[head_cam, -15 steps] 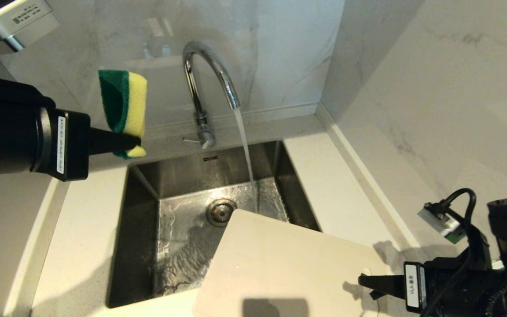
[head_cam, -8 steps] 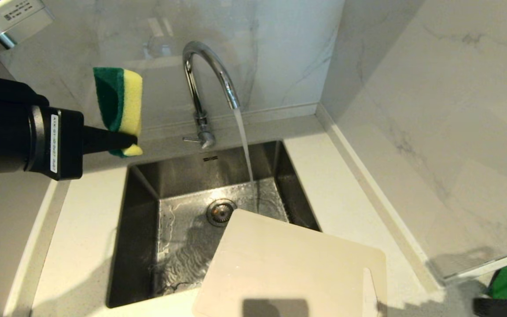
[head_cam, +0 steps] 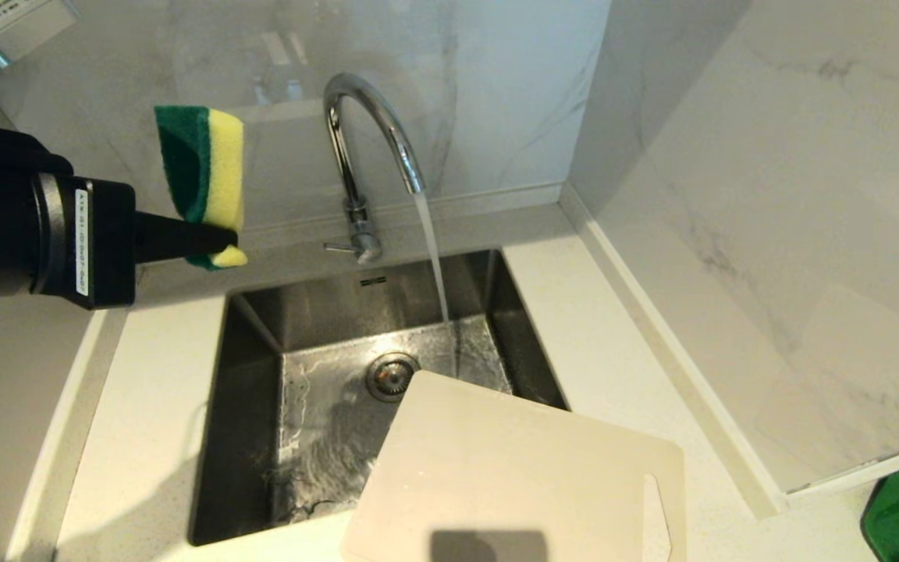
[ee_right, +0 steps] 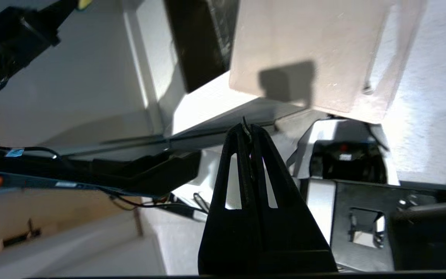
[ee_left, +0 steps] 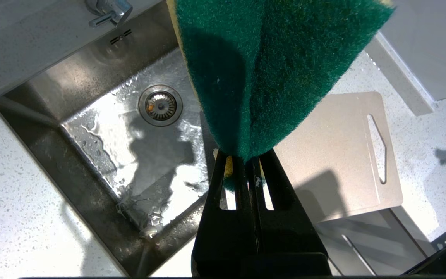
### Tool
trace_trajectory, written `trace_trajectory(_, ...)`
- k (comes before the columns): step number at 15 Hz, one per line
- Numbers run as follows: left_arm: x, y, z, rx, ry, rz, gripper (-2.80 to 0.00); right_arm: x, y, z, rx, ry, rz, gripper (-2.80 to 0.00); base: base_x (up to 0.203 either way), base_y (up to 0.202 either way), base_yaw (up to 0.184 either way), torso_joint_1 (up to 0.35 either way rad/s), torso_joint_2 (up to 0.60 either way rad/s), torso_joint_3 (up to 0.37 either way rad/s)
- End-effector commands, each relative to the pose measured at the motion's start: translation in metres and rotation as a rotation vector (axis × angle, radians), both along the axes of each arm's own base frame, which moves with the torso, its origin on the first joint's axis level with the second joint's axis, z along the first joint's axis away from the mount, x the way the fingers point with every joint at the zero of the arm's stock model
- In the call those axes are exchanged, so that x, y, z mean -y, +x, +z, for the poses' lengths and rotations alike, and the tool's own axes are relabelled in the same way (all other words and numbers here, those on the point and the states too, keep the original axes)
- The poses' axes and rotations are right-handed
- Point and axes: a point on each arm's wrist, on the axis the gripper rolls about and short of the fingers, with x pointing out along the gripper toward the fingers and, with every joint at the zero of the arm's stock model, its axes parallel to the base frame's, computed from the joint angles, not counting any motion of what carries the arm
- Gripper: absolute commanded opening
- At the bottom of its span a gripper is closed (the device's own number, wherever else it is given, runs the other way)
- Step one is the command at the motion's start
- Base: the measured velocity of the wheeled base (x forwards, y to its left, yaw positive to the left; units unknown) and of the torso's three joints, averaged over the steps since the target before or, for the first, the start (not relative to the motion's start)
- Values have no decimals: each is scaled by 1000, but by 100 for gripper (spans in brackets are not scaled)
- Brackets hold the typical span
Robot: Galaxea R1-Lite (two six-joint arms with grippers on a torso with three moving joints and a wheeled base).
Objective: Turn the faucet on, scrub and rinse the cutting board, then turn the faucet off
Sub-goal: Put down the cleaning cloth
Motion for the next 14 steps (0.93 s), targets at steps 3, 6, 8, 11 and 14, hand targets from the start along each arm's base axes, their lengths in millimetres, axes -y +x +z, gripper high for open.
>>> trace_trajectory(3,-2,-2,2,5,-6,-1,-280,14,-54,-22,5,-5,-70,-280,0,0,0,0,0,0)
trace_trajectory(6,-3,-3,6,13,-18,-4,-280,-11,-75,-34,1,18,-234,-280,0,0,0,0,0,0)
trace_trajectory(8,-4,-4,10,23,-32,-5,-280,-16,-107,-63,64,43,-231,-280,0,0,0,0,0,0)
trace_trajectory(11,-10,-10,12,27,-36,-6,-280,-23,-139,-122,116,22,-199,-280,0,0,0,0,0,0)
trace_trajectory(14,-13,-12,12,36,-29,-10,-280,-27,-103,-150,54,-70,-150,-280,0,0,0,0,0,0)
